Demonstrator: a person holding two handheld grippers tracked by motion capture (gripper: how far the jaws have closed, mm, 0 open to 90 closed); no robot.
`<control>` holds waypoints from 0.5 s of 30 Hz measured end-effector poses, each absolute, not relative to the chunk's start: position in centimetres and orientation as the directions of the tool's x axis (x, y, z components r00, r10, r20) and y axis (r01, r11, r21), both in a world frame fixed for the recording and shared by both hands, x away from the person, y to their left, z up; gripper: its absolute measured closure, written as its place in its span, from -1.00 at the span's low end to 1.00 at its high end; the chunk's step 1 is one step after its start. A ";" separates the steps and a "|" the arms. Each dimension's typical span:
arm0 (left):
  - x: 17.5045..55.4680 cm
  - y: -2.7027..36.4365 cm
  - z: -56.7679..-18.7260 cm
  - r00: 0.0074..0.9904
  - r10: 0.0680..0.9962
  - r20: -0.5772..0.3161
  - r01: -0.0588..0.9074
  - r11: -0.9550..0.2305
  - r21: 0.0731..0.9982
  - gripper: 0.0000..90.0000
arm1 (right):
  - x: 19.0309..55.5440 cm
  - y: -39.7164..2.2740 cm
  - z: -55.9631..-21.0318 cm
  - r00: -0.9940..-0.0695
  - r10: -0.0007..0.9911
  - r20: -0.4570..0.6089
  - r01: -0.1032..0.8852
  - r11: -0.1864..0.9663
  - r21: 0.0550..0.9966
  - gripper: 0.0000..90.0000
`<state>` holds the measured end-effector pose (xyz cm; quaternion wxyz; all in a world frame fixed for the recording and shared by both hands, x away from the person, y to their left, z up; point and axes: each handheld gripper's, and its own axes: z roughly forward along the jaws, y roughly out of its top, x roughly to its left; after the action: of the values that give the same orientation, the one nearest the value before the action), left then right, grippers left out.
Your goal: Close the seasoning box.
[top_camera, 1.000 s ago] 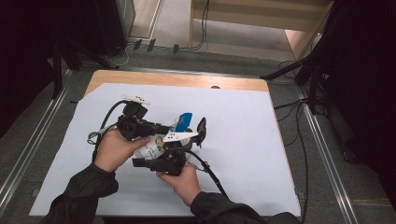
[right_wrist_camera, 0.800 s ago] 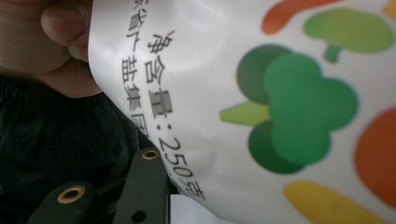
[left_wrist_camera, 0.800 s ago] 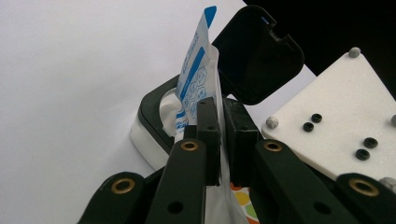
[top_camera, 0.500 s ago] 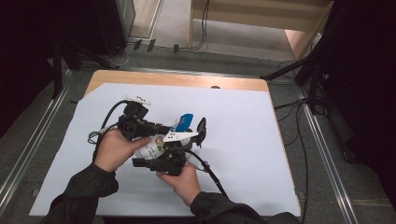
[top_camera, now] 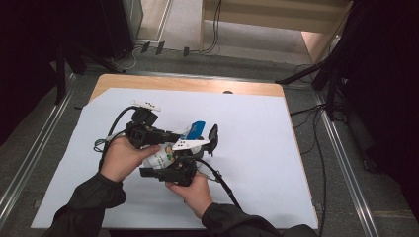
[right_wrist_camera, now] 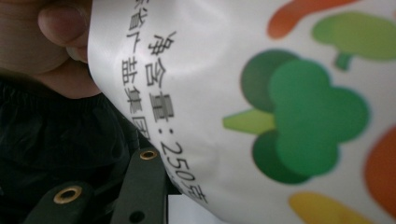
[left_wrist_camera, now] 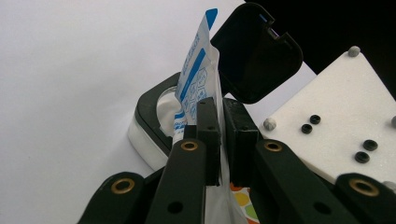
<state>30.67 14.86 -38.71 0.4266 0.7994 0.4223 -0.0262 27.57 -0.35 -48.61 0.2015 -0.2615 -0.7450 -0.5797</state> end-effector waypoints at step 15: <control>30.7 14.6 -38.7 0.644 0.656 -0.394 0.695 -0.287 0.659 0.94 | 27.6 -0.4 -48.6 -0.777 0.156 0.610 0.630 0.188 0.753 0.47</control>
<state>30.66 14.57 -38.69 0.4230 0.8020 0.4212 -0.0233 27.63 -0.43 -48.56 0.2044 -0.2645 -0.7432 -0.5797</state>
